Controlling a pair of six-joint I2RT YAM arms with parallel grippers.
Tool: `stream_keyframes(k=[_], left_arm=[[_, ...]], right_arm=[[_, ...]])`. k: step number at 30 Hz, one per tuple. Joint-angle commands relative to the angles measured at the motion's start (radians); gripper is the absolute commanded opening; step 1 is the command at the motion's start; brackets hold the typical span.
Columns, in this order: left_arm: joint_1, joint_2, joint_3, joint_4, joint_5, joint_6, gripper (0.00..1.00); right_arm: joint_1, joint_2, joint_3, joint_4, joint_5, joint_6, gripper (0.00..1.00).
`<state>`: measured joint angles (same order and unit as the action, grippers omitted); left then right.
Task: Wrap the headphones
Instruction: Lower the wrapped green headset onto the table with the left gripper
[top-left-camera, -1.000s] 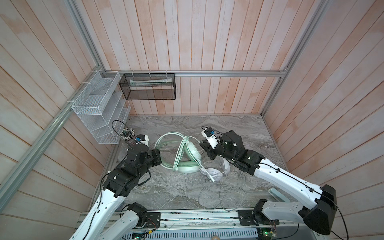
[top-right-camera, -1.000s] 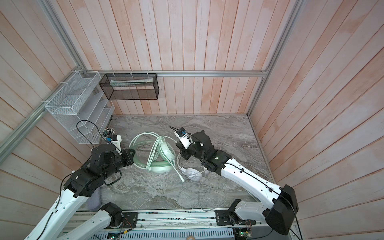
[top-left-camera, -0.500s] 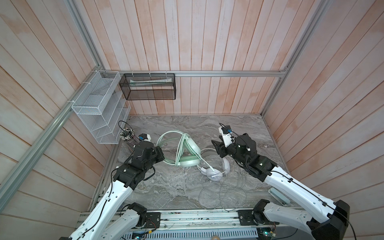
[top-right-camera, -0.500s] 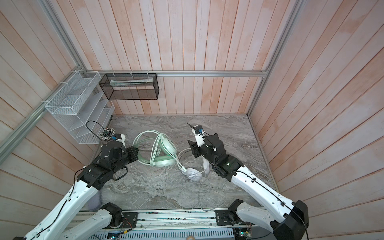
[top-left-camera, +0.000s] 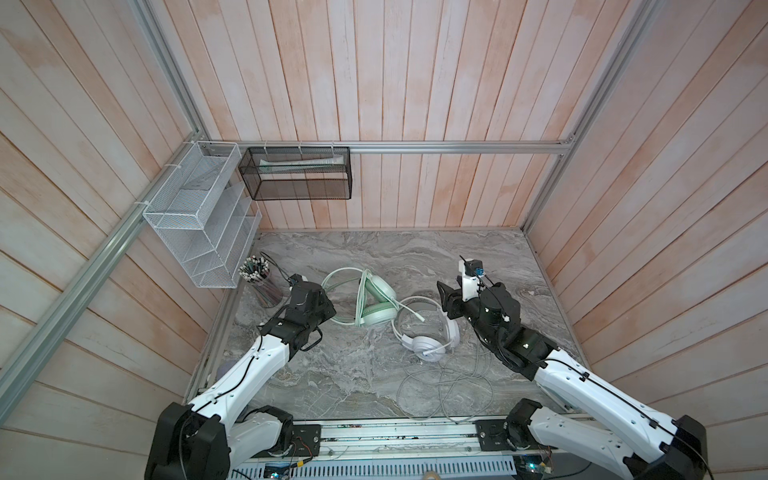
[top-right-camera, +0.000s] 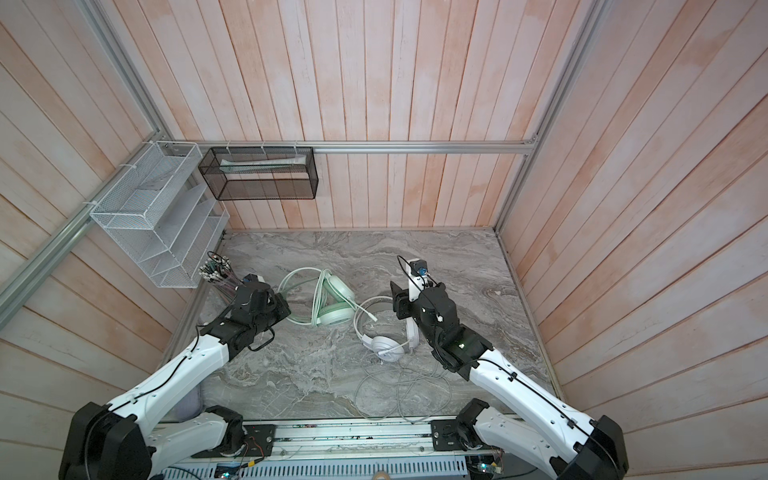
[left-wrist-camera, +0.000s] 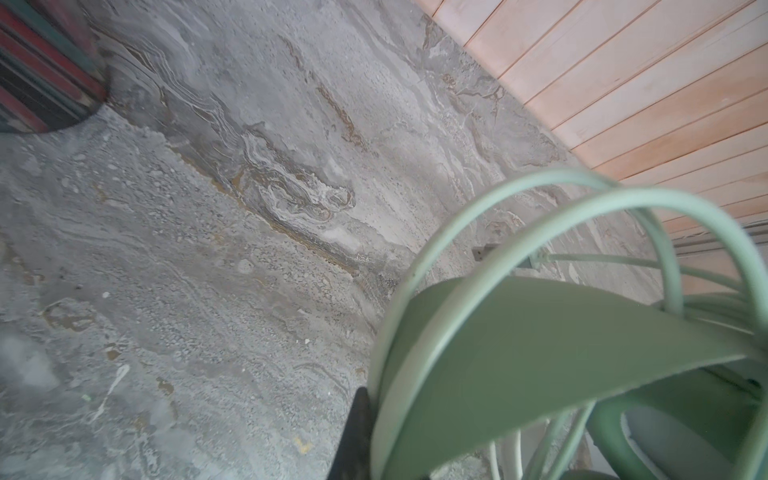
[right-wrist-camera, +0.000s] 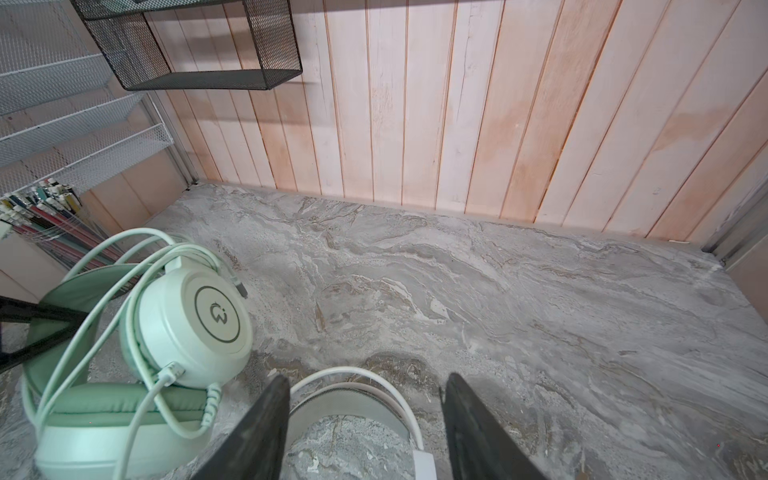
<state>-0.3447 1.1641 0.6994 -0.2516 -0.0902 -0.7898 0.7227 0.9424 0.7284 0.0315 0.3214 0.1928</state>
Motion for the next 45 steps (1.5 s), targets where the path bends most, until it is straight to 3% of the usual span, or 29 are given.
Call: stream_keyframes(k=[1,8,16,38,39,45], left_arm=[[0.011,0.035,-0.028,0.255,0.011,-0.080,0.00],[0.023,0.188,-0.068,0.453,-0.040,-0.086,0.00],[0.024,0.333,-0.056,0.503,-0.076,-0.059,0.00],[0.026,0.392,-0.168,0.588,-0.049,-0.122,0.00],[0.026,0.393,-0.173,0.590,-0.052,-0.129,0.18],[0.026,0.339,-0.193,0.600,-0.054,-0.134,0.30]], right_arm=[[-0.005,0.004,-0.028,0.062,0.021,0.035,0.60],[-0.006,0.036,-0.067,0.121,-0.022,0.072,0.60],[-0.006,0.020,-0.105,0.131,-0.039,0.069,0.61],[-0.006,0.058,-0.129,0.162,-0.086,0.083,0.61],[-0.005,0.059,-0.130,0.160,-0.090,0.084,0.61],[-0.006,0.061,-0.122,0.152,-0.093,0.083,0.62]])
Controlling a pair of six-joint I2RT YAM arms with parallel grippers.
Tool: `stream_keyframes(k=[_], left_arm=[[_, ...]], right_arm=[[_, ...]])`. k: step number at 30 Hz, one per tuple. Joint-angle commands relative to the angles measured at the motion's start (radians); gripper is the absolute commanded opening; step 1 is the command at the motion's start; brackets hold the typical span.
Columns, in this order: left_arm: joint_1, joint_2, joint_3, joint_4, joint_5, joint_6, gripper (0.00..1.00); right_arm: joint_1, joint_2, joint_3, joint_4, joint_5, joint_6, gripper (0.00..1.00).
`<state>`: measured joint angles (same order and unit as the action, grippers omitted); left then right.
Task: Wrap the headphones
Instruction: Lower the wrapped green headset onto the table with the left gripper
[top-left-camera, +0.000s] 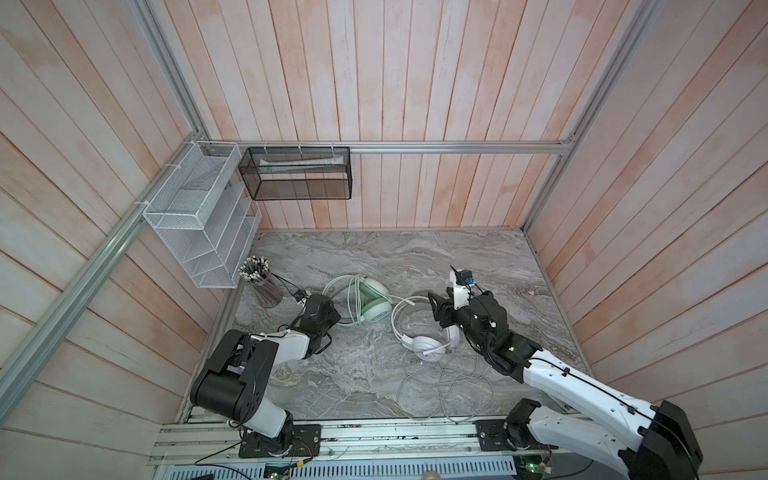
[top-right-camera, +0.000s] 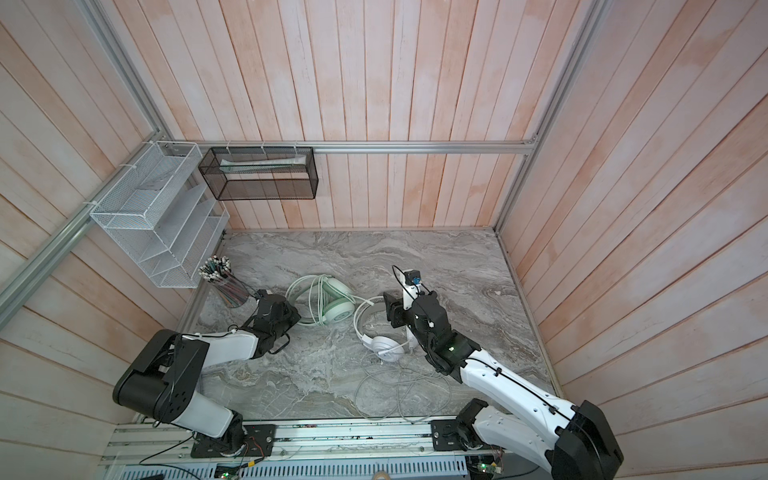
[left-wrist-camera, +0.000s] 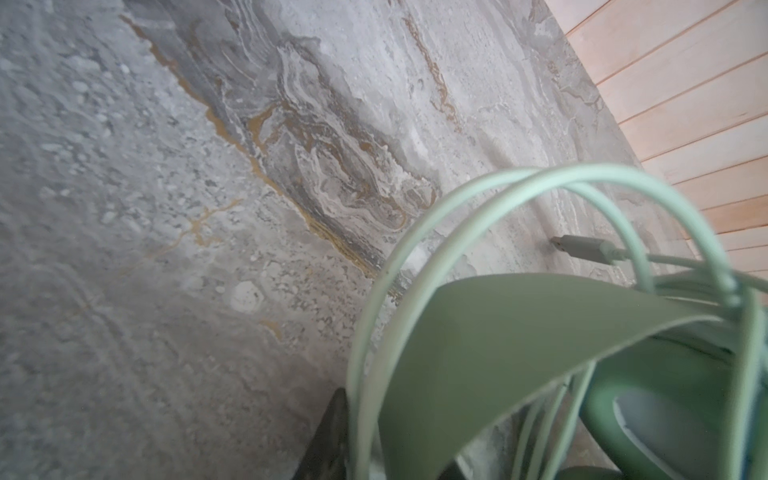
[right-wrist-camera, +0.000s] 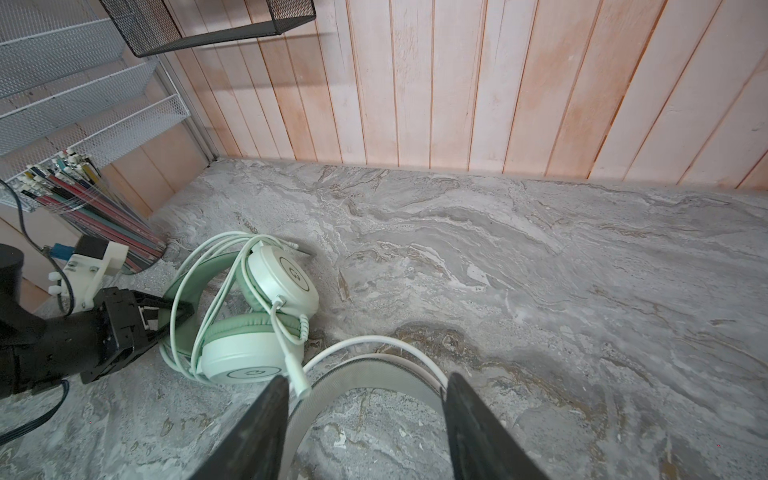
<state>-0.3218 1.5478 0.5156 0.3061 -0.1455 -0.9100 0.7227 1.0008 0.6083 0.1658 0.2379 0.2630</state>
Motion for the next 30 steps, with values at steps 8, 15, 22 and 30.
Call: stream_keyframes(k=[8,15,22,30], left_arm=[[0.003,-0.172,0.014,-0.075,0.017,-0.071,0.42],[0.003,-0.341,0.006,-0.195,0.018,-0.129,0.76],[0.002,-0.522,0.020,-0.304,0.002,-0.093,0.85],[0.003,-0.637,0.023,-0.382,0.022,0.013,0.84]], right_arm=[[-0.005,-0.020,0.013,0.005,-0.025,0.027,0.66],[-0.006,-0.054,0.007,-0.017,-0.031,0.038,0.67],[-0.005,-0.082,0.009,-0.056,-0.034,0.045,0.67],[-0.005,-0.102,0.007,-0.109,-0.028,0.054,0.68]])
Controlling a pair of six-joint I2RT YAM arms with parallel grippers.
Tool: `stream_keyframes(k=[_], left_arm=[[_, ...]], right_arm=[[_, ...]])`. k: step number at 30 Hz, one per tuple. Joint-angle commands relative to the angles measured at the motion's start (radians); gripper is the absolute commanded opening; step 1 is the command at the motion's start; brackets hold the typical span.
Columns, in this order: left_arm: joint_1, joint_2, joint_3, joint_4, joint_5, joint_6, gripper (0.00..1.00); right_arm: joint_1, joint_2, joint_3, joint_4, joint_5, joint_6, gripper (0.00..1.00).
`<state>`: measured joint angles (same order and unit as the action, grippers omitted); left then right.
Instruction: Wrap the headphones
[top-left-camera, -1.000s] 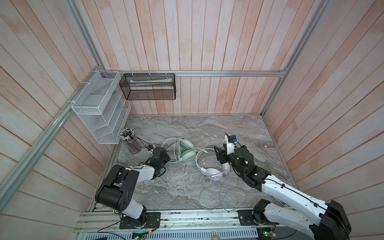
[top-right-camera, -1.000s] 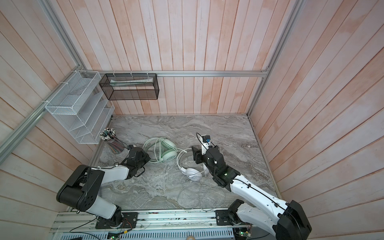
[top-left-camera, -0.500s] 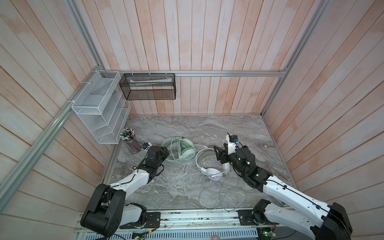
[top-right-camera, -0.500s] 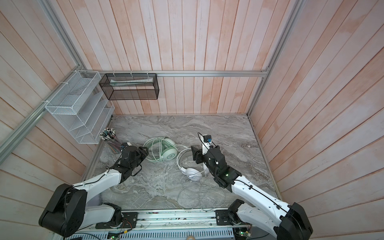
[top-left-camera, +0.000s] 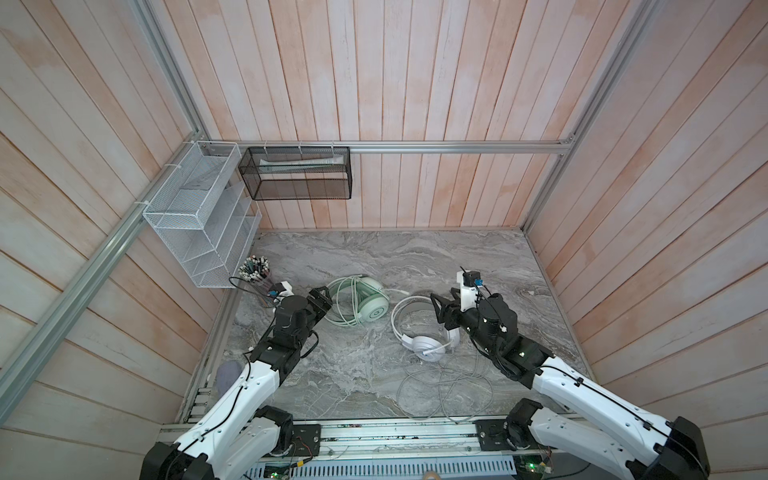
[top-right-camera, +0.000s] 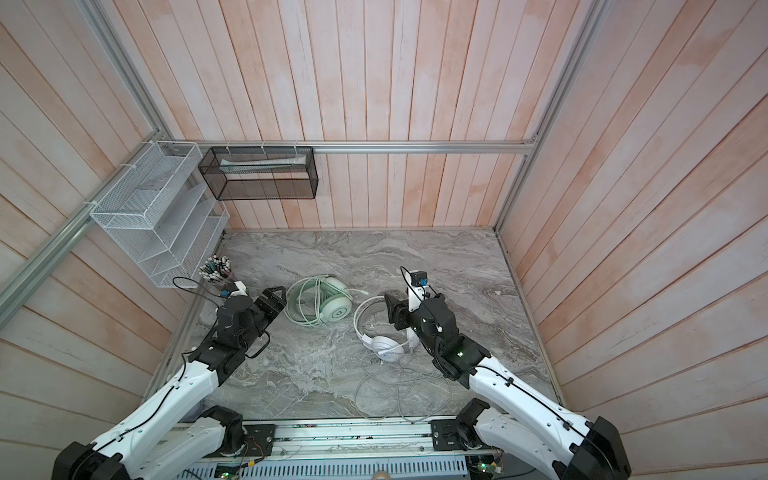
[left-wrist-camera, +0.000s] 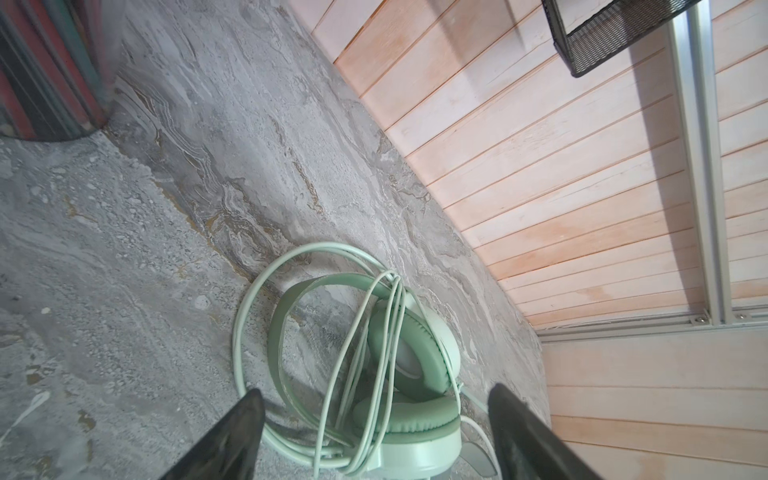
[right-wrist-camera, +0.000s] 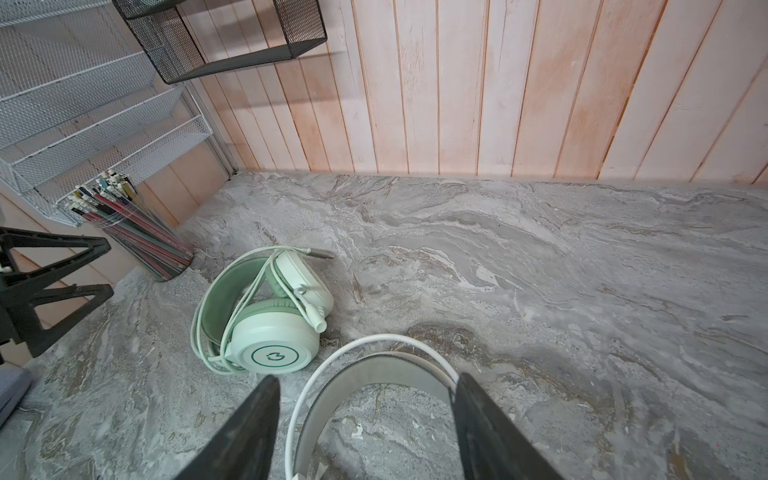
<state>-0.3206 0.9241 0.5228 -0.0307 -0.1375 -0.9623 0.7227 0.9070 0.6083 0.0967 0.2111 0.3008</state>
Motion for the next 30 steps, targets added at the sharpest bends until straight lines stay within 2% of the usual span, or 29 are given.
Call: stream_keyframes(k=[1,5,10,14,21,27,30], left_arm=[[0.002,-0.011,0.019,-0.045,0.036,0.074,0.83],[-0.015,-0.011,0.058,-0.063,0.115,0.141,0.84],[-0.096,-0.031,0.127,-0.161,0.100,0.253,0.92],[-0.152,-0.048,0.122,-0.167,0.170,0.218,0.99],[-0.392,-0.005,0.160,-0.192,0.037,0.221,0.98],[-0.470,0.060,0.136,-0.175,0.072,0.226,0.99],[-0.476,0.089,0.125,-0.174,0.096,0.229,0.99]], right_arm=[[-0.005,-0.006,0.009,-0.049,-0.002,0.019,0.68],[-0.006,0.002,0.041,-0.136,0.019,0.042,0.68],[-0.006,-0.043,0.021,-0.208,0.034,0.052,0.70],[-0.005,-0.074,-0.015,-0.245,0.057,0.084,0.69],[-0.006,-0.110,-0.062,-0.250,0.095,0.153,0.70],[-0.005,-0.100,-0.080,-0.299,0.116,0.274,0.69],[0.003,-0.105,-0.085,-0.320,0.080,0.348,0.69]])
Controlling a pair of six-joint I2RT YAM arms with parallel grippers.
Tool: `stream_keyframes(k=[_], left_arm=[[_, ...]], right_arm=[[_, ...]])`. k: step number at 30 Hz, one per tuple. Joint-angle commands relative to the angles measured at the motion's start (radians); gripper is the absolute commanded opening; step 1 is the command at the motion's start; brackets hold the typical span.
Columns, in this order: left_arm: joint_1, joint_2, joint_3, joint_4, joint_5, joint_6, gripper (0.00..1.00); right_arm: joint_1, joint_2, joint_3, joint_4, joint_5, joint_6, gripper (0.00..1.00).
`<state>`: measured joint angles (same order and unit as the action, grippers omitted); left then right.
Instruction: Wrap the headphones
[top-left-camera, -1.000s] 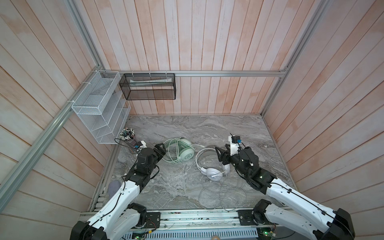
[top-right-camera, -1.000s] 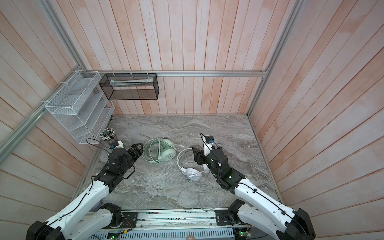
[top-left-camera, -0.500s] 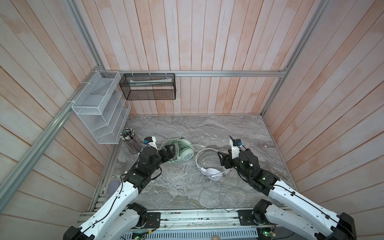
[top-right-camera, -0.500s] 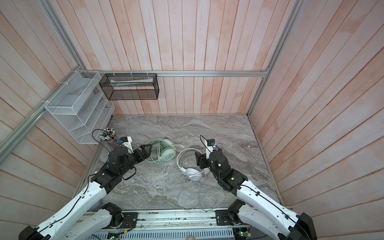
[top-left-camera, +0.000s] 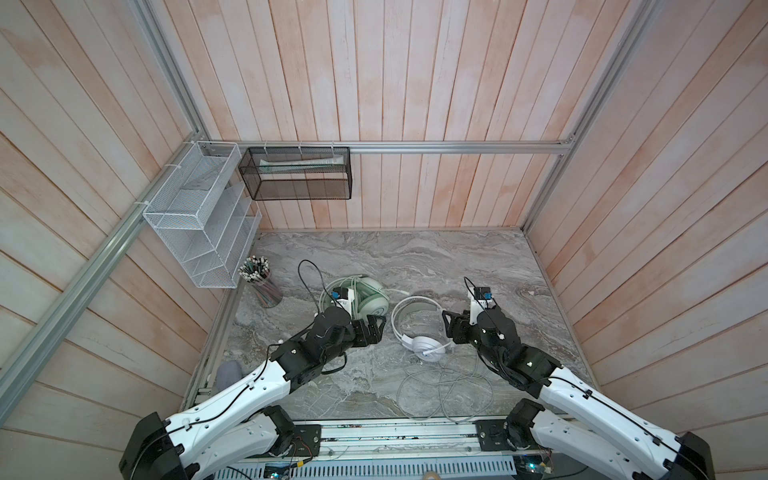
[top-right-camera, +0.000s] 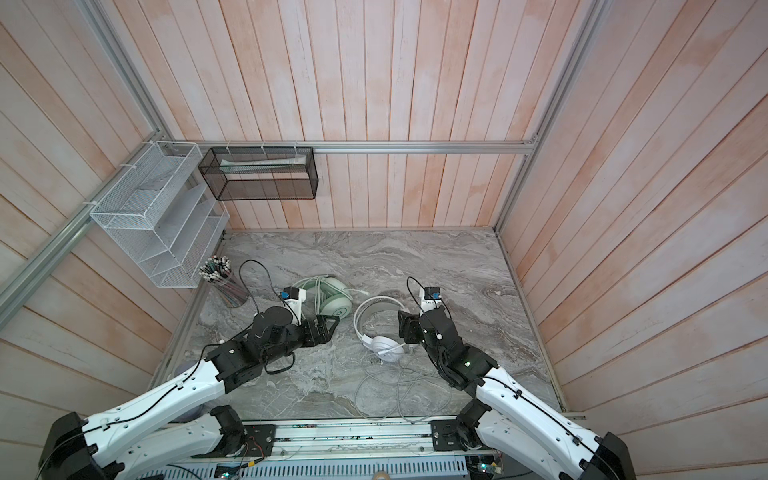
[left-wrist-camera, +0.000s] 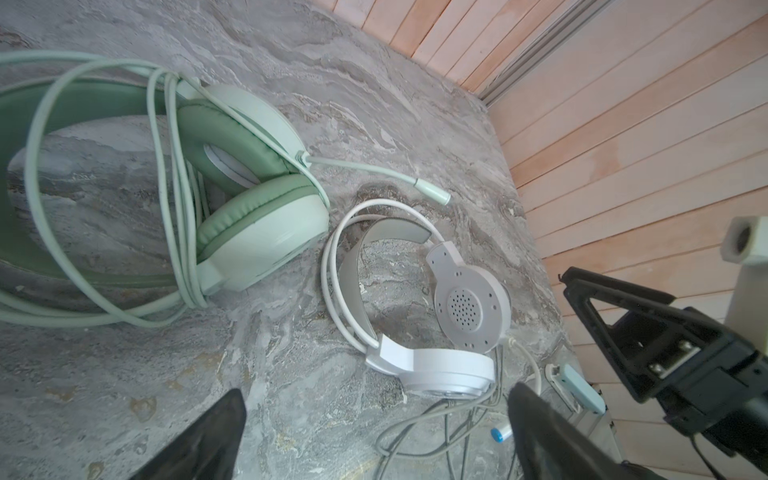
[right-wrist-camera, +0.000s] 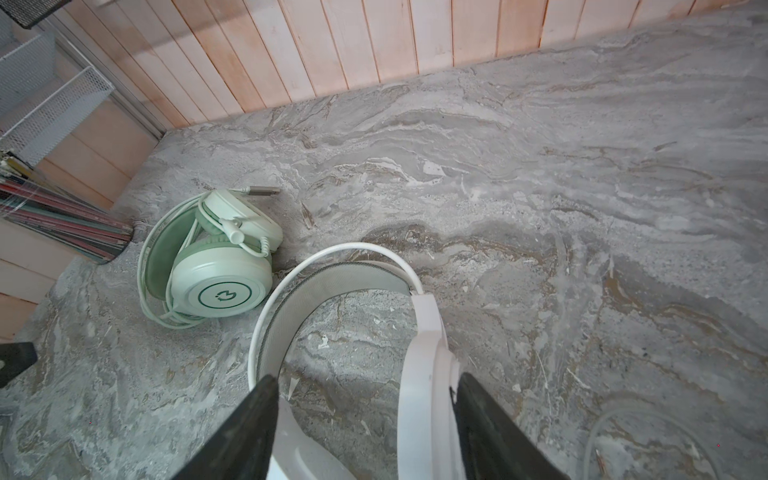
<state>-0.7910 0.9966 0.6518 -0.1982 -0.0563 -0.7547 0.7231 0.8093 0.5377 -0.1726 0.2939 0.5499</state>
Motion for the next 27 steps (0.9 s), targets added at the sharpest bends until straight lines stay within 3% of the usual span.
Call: stream_keyframes(k=[1,5,9,12,20,27], left_arm=[[-0.005,0.019,-0.007,-0.011,0.006,0.022,0.98],[-0.005,-0.012,-0.012,-0.028,-0.062,0.052,0.99],[-0.001,-0.043,-0.014,-0.026,-0.130,0.079,0.99],[0.007,-0.028,-0.003,-0.028,-0.120,0.087,0.99],[0.020,0.000,0.026,-0.070,-0.160,0.104,0.99],[0.032,0.009,0.014,-0.062,-0.129,0.088,0.99]], right_arm=[[0.012,-0.006,-0.015,-0.053,-0.021,0.122,0.69],[0.137,-0.010,-0.003,-0.018,-0.023,0.214,0.68],[0.337,0.025,0.009,0.074,0.078,0.262,0.69],[0.446,0.103,0.051,0.118,0.149,0.263,0.69],[0.537,0.430,0.132,0.251,0.144,0.265,0.65],[0.534,0.570,0.157,0.254,0.197,0.270,0.65]])
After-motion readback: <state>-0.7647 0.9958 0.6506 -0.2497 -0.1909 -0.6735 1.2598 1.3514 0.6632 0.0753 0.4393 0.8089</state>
